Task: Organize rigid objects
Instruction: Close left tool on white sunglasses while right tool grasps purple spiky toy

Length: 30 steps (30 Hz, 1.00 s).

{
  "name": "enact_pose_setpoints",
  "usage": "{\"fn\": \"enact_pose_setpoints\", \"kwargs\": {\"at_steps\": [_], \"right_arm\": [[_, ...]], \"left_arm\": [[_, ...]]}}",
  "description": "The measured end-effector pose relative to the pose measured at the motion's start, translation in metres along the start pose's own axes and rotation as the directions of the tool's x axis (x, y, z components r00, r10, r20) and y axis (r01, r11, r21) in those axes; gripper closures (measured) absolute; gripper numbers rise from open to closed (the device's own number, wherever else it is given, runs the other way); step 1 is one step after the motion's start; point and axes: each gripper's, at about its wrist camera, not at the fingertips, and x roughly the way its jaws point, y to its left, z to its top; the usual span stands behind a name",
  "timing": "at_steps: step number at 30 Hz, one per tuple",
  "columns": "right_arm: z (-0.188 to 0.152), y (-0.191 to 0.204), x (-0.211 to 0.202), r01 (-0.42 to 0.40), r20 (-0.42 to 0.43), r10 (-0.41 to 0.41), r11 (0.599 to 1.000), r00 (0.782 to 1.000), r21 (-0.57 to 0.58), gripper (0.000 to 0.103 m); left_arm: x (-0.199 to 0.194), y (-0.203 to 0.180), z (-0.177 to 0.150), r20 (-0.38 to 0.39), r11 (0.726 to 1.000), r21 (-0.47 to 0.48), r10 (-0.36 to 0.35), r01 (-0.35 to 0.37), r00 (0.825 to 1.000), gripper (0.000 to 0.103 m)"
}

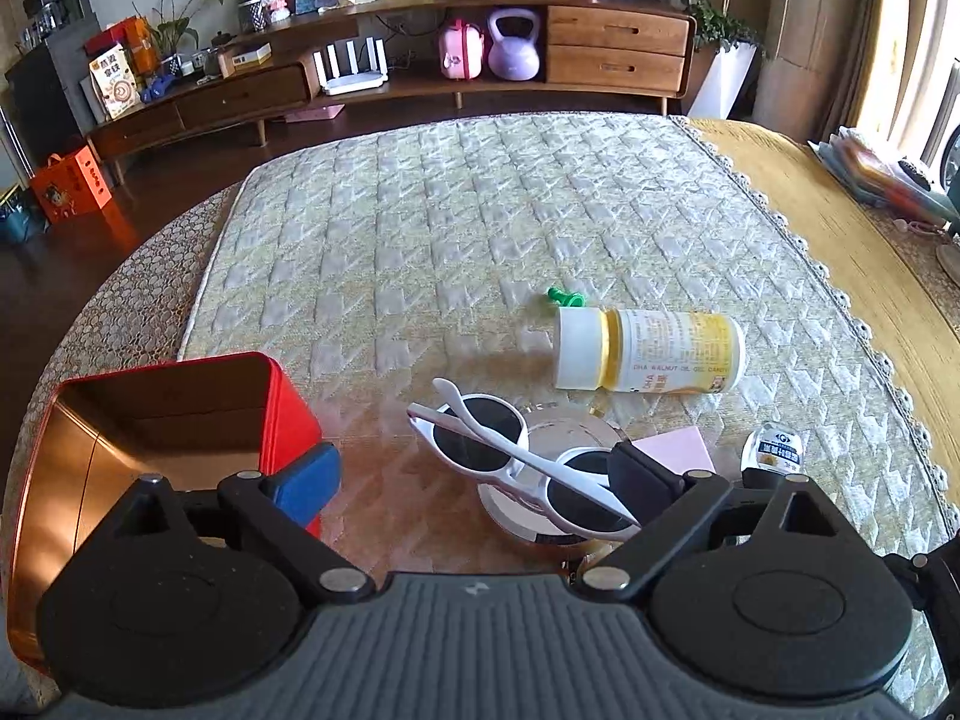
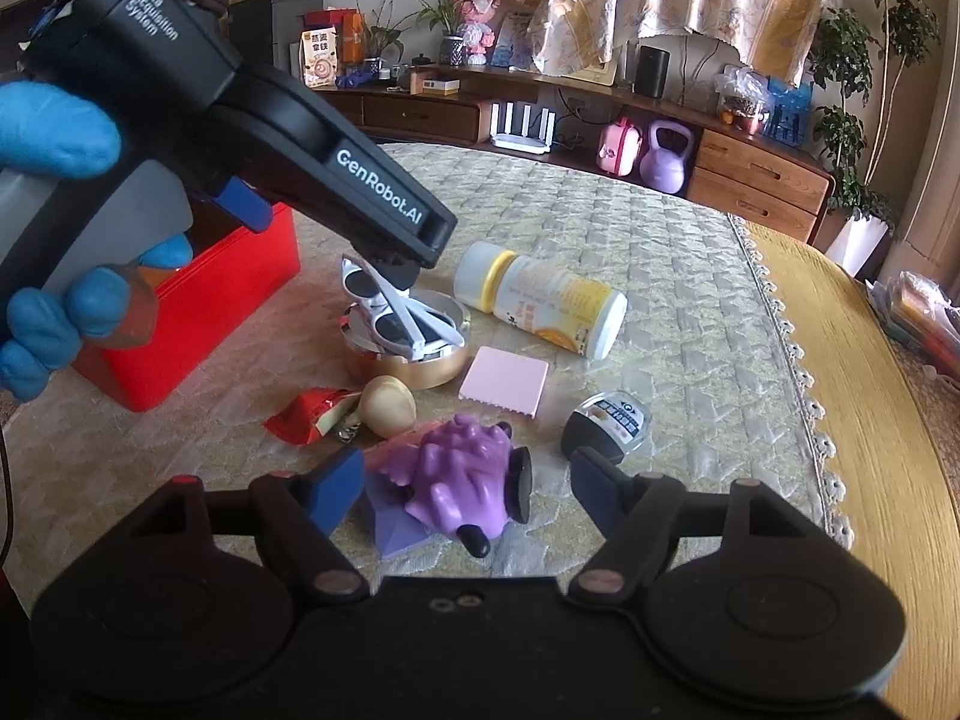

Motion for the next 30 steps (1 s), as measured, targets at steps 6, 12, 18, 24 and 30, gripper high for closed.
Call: {"fn": "enact_pose_setpoints", "kwargs": {"at_steps": [6,12,18,24,30], "right_arm": [[-0.001,-0.005,0.009,-0.018,-0.013,0.018,1.000,1.000,0.018,0.032],[-0.003,-0.008,0.015,-0.038,-0.028,0.038,0.999,0.999,0.029,0.034],[-0.004,-0.010,0.020,-0.066,-0.040,0.068,0.997,0.997,0.043,0.035],[-0.004,-0.008,0.022,-0.057,-0.040,0.059,0.997,0.997,0.047,0.041],[-0.004,-0.004,0.021,-0.036,-0.043,0.038,0.998,0.998,0.048,0.041]], "left_arm": [[0.016,0.001,0.005,-0.044,0.999,-0.037,-0.010,0.009,0.999,0.031],[0.027,0.004,0.006,-0.074,0.995,-0.087,-0.060,0.053,0.995,0.055],[0.027,0.008,0.006,-0.068,0.990,-0.116,-0.094,0.086,0.993,0.079],[0.025,0.009,0.005,-0.055,0.990,-0.118,-0.084,0.077,0.995,0.091],[0.024,0.012,0.005,-0.044,0.991,-0.112,-0.076,0.070,0.996,0.093]]}}
